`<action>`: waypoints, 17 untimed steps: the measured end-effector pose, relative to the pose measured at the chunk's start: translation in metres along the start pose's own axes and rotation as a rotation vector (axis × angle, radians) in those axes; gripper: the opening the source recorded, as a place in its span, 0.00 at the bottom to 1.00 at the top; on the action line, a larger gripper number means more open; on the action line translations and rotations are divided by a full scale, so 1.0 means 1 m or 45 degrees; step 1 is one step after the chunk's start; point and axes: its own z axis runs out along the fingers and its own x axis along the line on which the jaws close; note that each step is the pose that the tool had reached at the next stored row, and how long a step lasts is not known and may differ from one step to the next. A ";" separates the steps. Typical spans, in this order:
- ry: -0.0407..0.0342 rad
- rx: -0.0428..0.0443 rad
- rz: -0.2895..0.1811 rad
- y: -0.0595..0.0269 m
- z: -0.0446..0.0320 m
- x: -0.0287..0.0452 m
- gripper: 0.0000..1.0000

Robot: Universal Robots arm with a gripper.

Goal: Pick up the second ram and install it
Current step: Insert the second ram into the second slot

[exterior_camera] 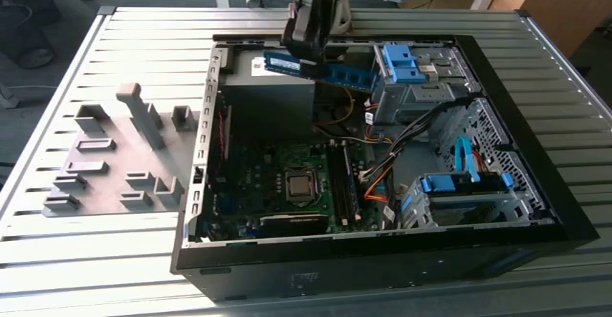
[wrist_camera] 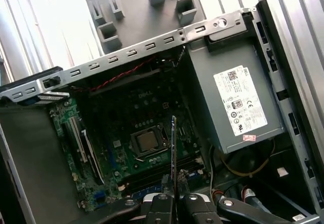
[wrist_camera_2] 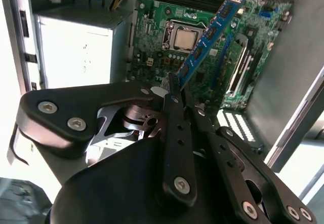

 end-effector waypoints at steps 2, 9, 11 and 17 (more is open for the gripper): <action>-0.0006 0.001 0.039 0.0000 0.0002 0.0000 0.14; -0.0023 0.004 0.153 0.0000 0.0004 0.0000 0.14; -0.0028 0.005 0.192 0.0000 0.0005 0.0000 0.14; -0.0043 0.008 0.305 0.0000 0.0010 0.0000 0.14</action>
